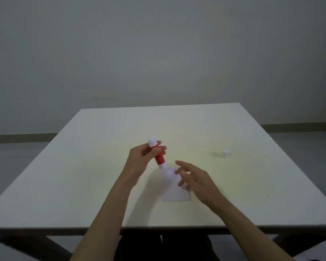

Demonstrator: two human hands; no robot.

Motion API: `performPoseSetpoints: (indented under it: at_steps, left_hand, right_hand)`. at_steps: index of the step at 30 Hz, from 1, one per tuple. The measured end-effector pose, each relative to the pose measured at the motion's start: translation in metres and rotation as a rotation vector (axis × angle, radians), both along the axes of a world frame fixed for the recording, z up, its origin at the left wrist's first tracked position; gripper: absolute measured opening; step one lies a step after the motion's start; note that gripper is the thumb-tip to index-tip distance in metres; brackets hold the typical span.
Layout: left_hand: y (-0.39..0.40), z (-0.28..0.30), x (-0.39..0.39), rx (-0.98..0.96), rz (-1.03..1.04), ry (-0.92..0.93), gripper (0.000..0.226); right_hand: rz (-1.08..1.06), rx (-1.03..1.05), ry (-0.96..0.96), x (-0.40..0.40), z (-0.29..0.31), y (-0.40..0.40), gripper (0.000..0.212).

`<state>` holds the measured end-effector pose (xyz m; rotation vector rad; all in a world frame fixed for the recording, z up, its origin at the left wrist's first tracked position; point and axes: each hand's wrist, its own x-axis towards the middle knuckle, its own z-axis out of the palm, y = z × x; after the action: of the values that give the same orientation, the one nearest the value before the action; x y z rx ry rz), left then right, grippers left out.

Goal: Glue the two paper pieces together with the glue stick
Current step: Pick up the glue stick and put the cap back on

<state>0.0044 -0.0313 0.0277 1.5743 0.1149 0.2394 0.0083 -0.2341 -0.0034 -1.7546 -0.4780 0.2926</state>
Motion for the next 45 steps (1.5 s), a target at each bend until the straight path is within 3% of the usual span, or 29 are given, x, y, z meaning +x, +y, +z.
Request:
performPoseSetpoints:
  at_steps: [4, 6, 9, 11, 14, 16, 21, 25, 27, 30, 33, 36, 38, 41, 43, 45]
  left_hand:
    - [-0.022, 0.017, -0.011, -0.023, -0.211, -0.011, 0.016]
    - [-0.026, 0.023, -0.014, -0.083, -0.25, -0.007, 0.022]
    - [-0.031, 0.024, -0.014, -0.062, -0.187, -0.024, 0.013]
    - [-0.039, 0.022, -0.013, 0.015, -0.03, -0.008, 0.01]
    - [-0.058, 0.016, -0.01, 0.118, 0.235, 0.001, 0.022]
    - [-0.071, 0.015, -0.008, 0.226, 0.352, -0.028, 0.031]
    - [-0.094, 0.017, -0.005, 0.323, 0.51, -0.048, 0.035]
    - [-0.095, 0.011, -0.006, 0.357, 0.568, -0.068, 0.038]
    - [-0.086, 0.006, -0.01, 0.38, 0.562, -0.078, 0.043]
    - [-0.069, 0.003, -0.014, 0.456, 0.505, -0.076, 0.039]
    - [-0.061, 0.002, -0.016, 0.556, 0.405, -0.139, 0.022]
    - [-0.058, 0.001, -0.017, 0.587, 0.336, -0.157, 0.017]
    - [-0.056, 0.0, -0.018, 0.624, 0.306, -0.137, 0.022]
    - [-0.053, -0.001, -0.018, 0.647, 0.21, -0.145, 0.025]
    - [-0.054, -0.001, -0.017, 0.67, 0.15, -0.168, 0.028]
    - [-0.058, -0.001, -0.018, 0.697, 0.134, -0.192, 0.031]
  right_hand:
    - [0.374, 0.24, 0.508, 0.007, 0.017, 0.014, 0.04]
    - [0.442, 0.351, 0.547, 0.007, 0.019, 0.012, 0.041]
    - [0.293, 0.267, 0.318, 0.005, 0.019, 0.009, 0.026]
    - [0.015, 0.1, 0.03, 0.001, 0.015, 0.013, 0.015]
    - [-0.469, -0.174, -0.411, -0.008, 0.002, 0.025, 0.027]
    - [-0.628, -0.192, -0.562, -0.01, -0.002, 0.028, 0.031]
    - [-0.757, -0.255, -0.856, -0.004, -0.005, 0.023, 0.034]
    - [-0.533, -0.374, -1.034, 0.008, -0.006, 0.01, 0.049]
    - [-0.392, -0.453, -1.02, 0.026, -0.004, -0.011, 0.051]
    - [-0.462, -0.701, -0.802, 0.063, -0.004, -0.049, 0.064]
    - [-0.45, -1.011, -0.613, 0.094, -0.012, -0.075, 0.059]
    - [-0.371, -1.074, -0.557, 0.103, -0.022, -0.083, 0.047]
    - [-0.385, -0.961, -0.558, 0.102, -0.02, -0.083, 0.039]
    - [-0.413, -0.464, -0.41, 0.087, -0.002, -0.075, 0.026]
    - [-0.284, -0.088, -0.196, 0.067, 0.018, -0.061, 0.025]
    - [-0.158, 0.105, -0.106, 0.052, 0.03, -0.047, 0.025]
